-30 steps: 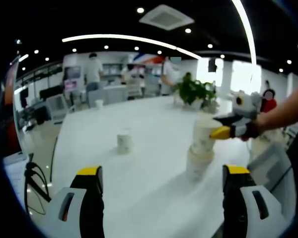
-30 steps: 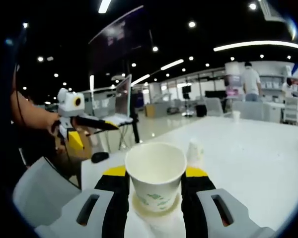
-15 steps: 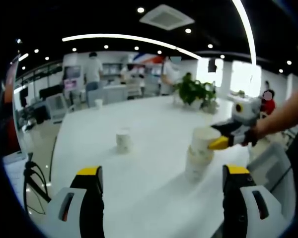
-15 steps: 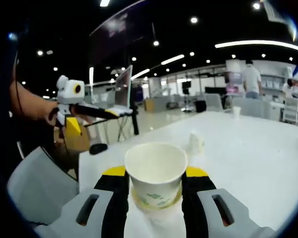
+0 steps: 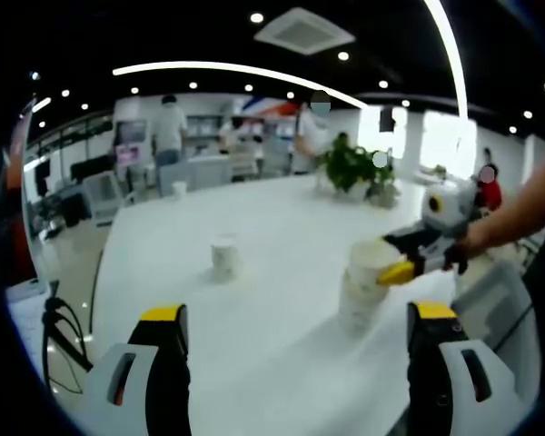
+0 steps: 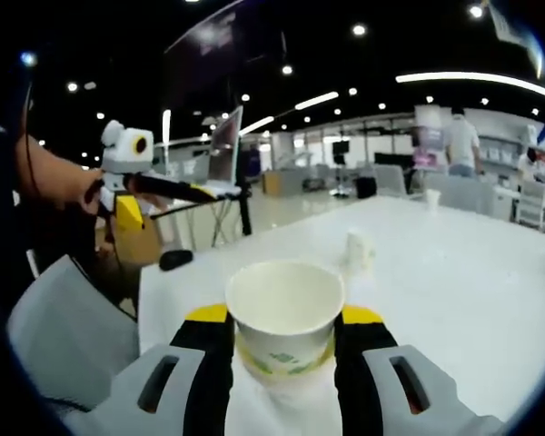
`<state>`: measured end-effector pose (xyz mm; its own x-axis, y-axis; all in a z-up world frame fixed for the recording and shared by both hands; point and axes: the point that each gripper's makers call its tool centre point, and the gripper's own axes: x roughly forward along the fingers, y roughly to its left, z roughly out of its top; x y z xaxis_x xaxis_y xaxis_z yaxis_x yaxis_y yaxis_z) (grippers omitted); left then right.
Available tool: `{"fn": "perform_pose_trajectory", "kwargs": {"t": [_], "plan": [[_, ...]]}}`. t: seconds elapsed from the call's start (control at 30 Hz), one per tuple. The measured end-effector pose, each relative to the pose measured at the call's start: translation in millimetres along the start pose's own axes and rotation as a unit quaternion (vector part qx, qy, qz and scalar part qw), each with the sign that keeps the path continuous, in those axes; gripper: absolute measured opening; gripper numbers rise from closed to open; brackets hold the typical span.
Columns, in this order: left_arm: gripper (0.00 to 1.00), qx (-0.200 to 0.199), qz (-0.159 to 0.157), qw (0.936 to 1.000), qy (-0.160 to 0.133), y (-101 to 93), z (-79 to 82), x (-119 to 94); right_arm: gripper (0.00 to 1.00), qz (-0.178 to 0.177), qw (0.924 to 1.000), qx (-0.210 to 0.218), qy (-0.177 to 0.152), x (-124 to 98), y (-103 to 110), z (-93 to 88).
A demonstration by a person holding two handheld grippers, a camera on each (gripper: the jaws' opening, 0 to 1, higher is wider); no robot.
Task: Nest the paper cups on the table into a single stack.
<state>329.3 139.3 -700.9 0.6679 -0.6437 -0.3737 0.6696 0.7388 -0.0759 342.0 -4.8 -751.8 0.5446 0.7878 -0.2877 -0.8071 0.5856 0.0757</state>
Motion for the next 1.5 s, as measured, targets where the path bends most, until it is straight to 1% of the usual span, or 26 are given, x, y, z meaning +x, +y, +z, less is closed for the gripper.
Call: {"fn": "perform_pose_trajectory", "kwargs": {"t": [0.07, 0.17, 0.43, 0.5, 0.57, 0.67, 0.83, 0.93, 1.0, 1.1, 1.17, 1.2, 1.23, 1.3, 1.37, 1.5], "plan": [[0.98, -0.001, 0.0, 1.0, 0.0, 0.0, 0.5, 0.0, 0.4, 0.0, 1.0, -0.001, 0.002, 0.7, 0.0, -1.5], [0.98, -0.003, -0.001, 1.0, -0.001, 0.6, 1.0, 0.2, 0.4, 0.0, 0.9997, -0.013, 0.02, 2.1, 1.6, -9.6], [0.98, -0.002, -0.002, 1.0, -0.001, -0.4, 1.4, 1.1, 0.43, 0.005, 0.9996, -0.016, 0.021, 2.6, 4.2, -10.5], [0.98, -0.003, -0.003, 1.0, -0.002, -0.5, 1.5, 1.4, 0.5, 0.002, 0.9997, -0.01, 0.022, 2.3, 3.5, -10.1], [0.98, -0.002, -0.003, 1.0, -0.002, -0.6, 1.7, 1.6, 0.52, 0.005, 0.9997, -0.006, 0.022, 2.0, 4.4, -8.6], [0.98, -0.002, -0.003, 1.0, -0.004, -1.0, 3.6, 2.2, 0.56, 0.012, 0.9997, -0.014, 0.017, -0.6, 7.5, -0.4], [0.98, -0.002, -0.006, 1.0, -0.007, -1.8, 4.8, 3.9, 0.67, 0.018, 0.9998, -0.005, 0.011, -9.5, 3.6, 13.4], [0.98, -0.002, -0.006, 0.9999, -0.009, -2.2, 5.7, 5.2, 0.71, 0.008, 0.9998, -0.019, 0.002, -18.2, -5.5, 26.4], [0.98, -0.002, -0.007, 0.9999, -0.011, -2.9, 6.6, 5.9, 0.73, 0.003, 0.9998, -0.014, -0.011, -26.0, -13.5, 38.6], [0.98, -0.003, -0.007, 0.9999, -0.014, -3.2, 6.7, 7.8, 0.79, -0.007, 0.9997, -0.015, -0.017, -36.8, -24.9, 49.2], [0.98, 0.004, -0.002, 0.9998, -0.02, -1.9, 6.0, 9.3, 0.8, -0.015, 0.9996, -0.017, -0.017, -44.0, -37.2, 50.8], [0.98, 0.002, -0.001, 0.9997, -0.024, -1.2, 5.2, 10.0, 0.8, -0.019, 0.9995, -0.018, -0.017, -47.3, -41.8, 51.1], [0.98, -0.003, -0.001, 0.9997, -0.025, 0.0, 2.7, 11.6, 0.8, -0.029, 0.9993, -0.018, -0.013, -51.7, -51.1, 49.2], [0.98, -0.015, 0.002, 0.9997, -0.019, 1.7, -4.2, 14.5, 0.82, -0.043, 0.999, -0.011, -0.005, -58.3, -65.5, 44.6], [0.98, -0.012, 0.004, 0.9999, -0.01, 1.0, -11.2, 16.1, 0.84, -0.056, 0.9984, -0.001, -0.002, -64.9, -78.4, 41.4], [0.98, -0.011, 0.001, 0.9999, -0.007, -2.4, -16.3, 15.7, 0.85, -0.08, 0.9967, 0.007, -0.012, -78.1, -98.2, 40.0]]}}
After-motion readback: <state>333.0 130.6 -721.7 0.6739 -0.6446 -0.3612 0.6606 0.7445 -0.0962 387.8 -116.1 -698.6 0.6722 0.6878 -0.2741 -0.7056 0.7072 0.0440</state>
